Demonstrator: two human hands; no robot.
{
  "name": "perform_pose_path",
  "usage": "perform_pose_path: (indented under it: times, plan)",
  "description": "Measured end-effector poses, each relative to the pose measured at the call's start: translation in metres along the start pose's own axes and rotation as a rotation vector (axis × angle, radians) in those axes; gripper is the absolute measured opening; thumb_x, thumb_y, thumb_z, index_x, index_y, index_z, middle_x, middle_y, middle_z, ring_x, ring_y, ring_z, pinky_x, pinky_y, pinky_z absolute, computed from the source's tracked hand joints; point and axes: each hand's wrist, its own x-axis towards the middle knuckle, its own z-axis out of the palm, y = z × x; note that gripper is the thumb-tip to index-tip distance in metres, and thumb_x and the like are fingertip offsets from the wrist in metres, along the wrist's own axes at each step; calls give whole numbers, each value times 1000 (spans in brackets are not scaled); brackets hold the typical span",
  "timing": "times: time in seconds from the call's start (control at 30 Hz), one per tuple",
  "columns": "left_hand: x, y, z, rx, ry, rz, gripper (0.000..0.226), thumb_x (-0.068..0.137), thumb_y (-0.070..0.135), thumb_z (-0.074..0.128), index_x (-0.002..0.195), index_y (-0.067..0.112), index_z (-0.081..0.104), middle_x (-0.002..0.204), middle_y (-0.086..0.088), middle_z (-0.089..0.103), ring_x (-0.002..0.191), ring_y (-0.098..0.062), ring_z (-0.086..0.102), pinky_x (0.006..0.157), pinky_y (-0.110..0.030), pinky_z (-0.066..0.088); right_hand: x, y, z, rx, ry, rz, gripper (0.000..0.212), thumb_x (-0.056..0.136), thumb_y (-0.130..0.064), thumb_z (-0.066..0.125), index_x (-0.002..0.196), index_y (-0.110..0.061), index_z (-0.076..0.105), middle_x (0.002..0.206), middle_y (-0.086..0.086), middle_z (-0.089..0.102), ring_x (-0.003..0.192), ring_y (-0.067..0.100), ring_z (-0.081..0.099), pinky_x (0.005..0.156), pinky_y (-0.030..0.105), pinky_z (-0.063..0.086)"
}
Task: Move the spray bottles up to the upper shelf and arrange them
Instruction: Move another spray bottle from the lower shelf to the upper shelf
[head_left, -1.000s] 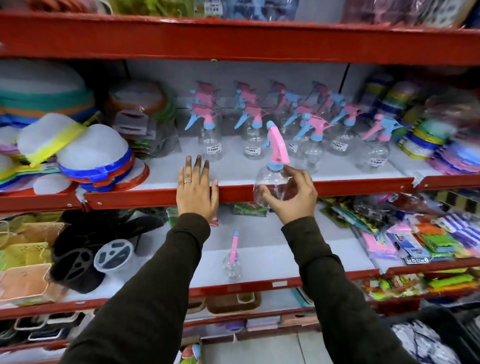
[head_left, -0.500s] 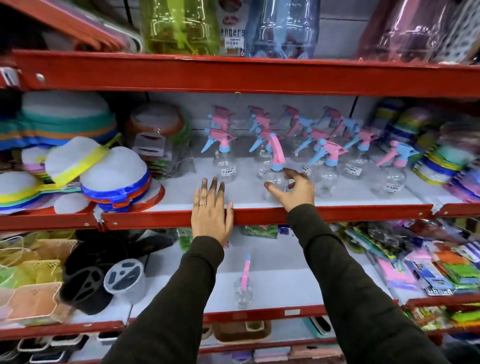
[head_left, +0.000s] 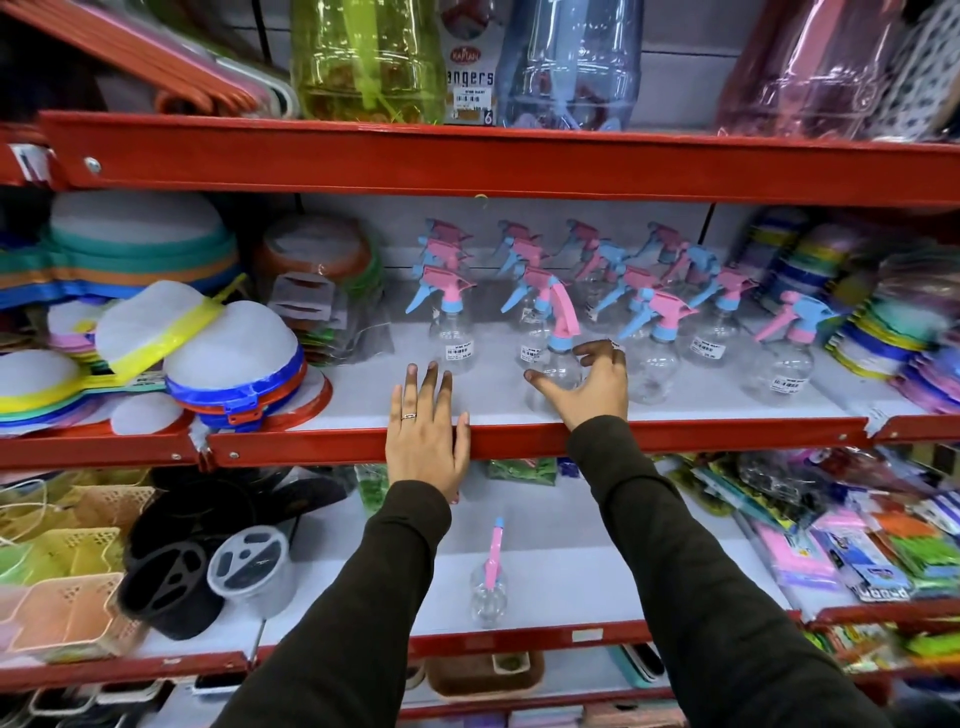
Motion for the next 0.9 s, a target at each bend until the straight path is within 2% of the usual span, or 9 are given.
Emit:
perform_pose_path:
  times: [0.1,0.23,0.37,0.5,0.6,0.7,0.9]
  plan:
    - [0,0,0,2,6,6,58,100,36,31,147,6,46,164,-11,29,154,-33,17,125,-41,3,2,2,1,-5,-1,-14,62,62,-48,83,109,-17,57,112,6,57,103,27,57,92,43,52]
    - [0,0,0,13,10,10,58,99,36,32,146,5,48,163,-12,30,153,-34,20,125,-41,3,4,4,-2,23,-72,-9,65,67,-39,80,123,-14,60,122,7,63,110,25,60,97,38,51]
    - [0,0,0,11,10,7,59,99,37,31,146,5,48,163,-12,31,153,-34,20,125,-41,2,1,2,-2,28,-74,-24,70,69,-42,77,130,-16,56,130,6,60,119,25,57,103,32,46]
    - [0,-1,1,11,6,6,60,99,37,30,147,5,47,163,-11,30,153,-33,19,125,-41,4,-4,-2,1,11,24,12,74,61,-54,84,118,-19,53,122,8,48,109,26,55,98,37,50]
    - [0,-1,2,9,-2,5,60,100,38,29,148,6,45,164,-11,29,154,-33,17,125,-40,2,0,-1,3,24,0,33,65,64,-44,85,114,-17,55,117,7,54,103,25,58,93,39,53]
    - [0,-1,2,7,-6,5,60,100,38,28,148,6,45,164,-11,28,154,-33,17,125,-42,4,4,1,4,66,-31,30,63,67,-37,84,122,-18,59,121,7,59,98,22,60,93,37,54]
    - [0,-1,1,-4,-23,-3,62,100,39,28,151,7,41,164,-12,28,154,-33,17,125,-42,5,3,3,5,84,-61,30,68,71,-36,82,131,-19,56,128,8,59,110,26,61,99,40,52]
